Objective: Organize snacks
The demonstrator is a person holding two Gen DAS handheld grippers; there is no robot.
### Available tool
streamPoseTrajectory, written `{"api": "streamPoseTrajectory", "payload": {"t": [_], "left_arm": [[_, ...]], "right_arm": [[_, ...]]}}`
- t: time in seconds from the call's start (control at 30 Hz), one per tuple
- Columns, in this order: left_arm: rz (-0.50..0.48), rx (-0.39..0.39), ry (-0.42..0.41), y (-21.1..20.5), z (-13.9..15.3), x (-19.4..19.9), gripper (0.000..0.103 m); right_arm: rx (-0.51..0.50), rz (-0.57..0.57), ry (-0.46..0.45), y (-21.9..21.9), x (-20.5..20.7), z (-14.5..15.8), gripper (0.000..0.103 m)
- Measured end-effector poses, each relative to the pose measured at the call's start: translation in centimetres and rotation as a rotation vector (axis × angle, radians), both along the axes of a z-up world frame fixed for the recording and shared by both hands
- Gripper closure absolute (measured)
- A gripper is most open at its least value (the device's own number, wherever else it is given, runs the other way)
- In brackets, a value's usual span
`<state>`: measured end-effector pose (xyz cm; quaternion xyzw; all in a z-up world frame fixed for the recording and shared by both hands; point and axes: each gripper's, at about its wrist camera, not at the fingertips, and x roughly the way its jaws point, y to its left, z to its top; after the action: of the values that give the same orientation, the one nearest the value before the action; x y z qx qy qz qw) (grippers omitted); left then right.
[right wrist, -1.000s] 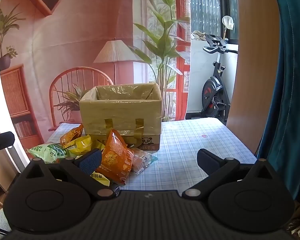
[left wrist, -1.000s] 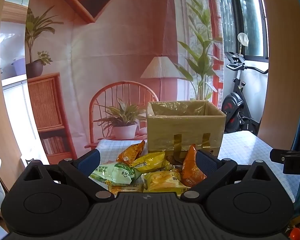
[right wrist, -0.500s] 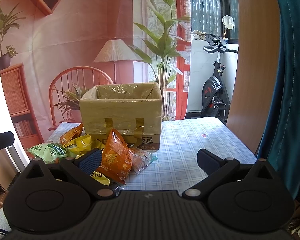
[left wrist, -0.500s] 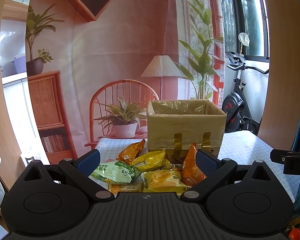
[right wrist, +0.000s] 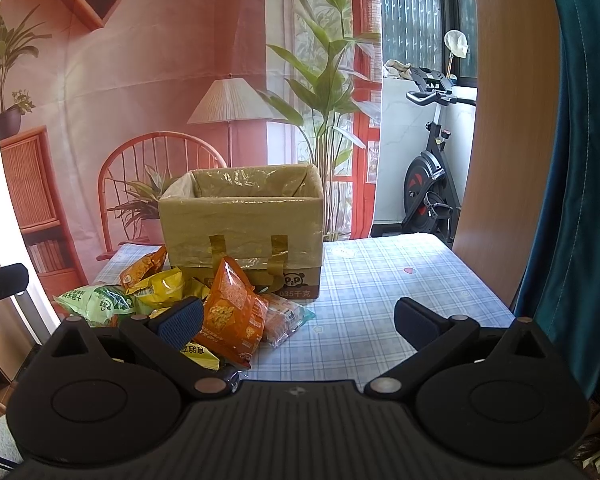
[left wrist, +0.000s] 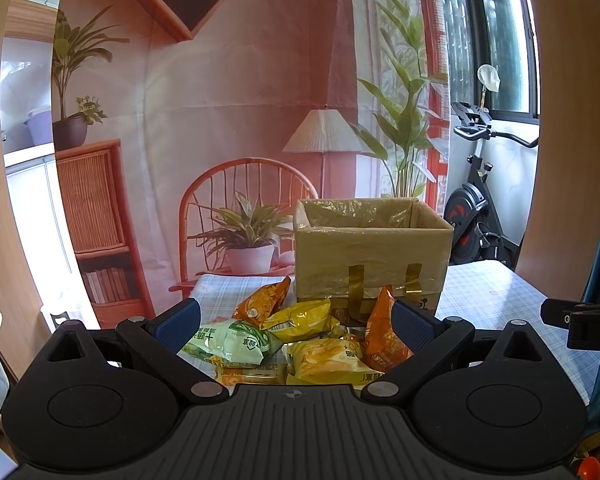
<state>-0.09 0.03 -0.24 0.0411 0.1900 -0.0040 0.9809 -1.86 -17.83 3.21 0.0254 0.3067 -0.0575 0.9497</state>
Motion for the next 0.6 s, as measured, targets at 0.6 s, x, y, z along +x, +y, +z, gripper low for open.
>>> {"api": "streamPoseTrajectory", "payload": {"t": [0.6], "left_arm": [[0.000, -0.001, 0.000, 0.04, 0.01, 0.01, 0.001]], "right_arm": [[0.000, 0.000, 0.001, -0.03, -0.02, -0.05, 0.000]]}}
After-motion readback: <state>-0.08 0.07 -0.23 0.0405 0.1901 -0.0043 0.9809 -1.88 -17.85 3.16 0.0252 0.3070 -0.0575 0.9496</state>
